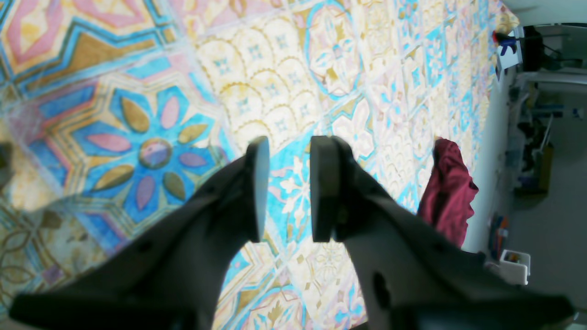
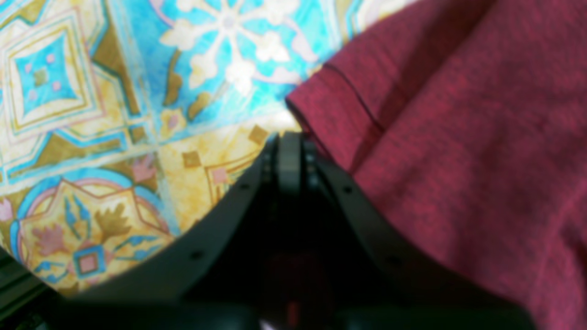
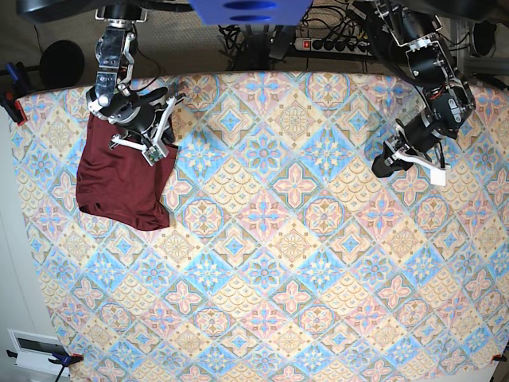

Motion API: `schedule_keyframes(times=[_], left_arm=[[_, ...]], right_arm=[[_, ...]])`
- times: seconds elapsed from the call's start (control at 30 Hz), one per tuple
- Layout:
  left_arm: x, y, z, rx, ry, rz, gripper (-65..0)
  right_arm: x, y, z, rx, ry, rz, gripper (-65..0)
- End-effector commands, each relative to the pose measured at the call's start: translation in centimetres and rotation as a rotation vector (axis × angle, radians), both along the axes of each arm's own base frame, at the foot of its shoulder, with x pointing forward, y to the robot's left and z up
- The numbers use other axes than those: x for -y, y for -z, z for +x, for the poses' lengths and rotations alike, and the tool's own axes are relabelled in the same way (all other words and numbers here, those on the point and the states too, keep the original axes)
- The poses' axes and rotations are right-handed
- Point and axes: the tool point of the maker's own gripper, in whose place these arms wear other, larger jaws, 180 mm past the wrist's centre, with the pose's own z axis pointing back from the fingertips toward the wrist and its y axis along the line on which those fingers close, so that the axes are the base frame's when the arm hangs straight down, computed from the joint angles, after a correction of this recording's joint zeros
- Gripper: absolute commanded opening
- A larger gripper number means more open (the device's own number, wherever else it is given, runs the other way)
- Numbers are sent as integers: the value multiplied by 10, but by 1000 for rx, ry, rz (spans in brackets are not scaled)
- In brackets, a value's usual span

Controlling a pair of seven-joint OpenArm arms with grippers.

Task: Layout the t-shirt on the table in an organized manner, then fold the t-shirt properly
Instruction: 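Pull the bundle further toward the table corner with the right gripper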

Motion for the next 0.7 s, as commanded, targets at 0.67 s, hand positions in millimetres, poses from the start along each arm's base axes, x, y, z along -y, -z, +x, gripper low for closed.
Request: schedule_keyframes(times=[0.67], left_arm=[[-3, -12, 7, 45, 1, 6, -508]], right_arm=[[43, -24, 1, 44, 24, -106, -650]])
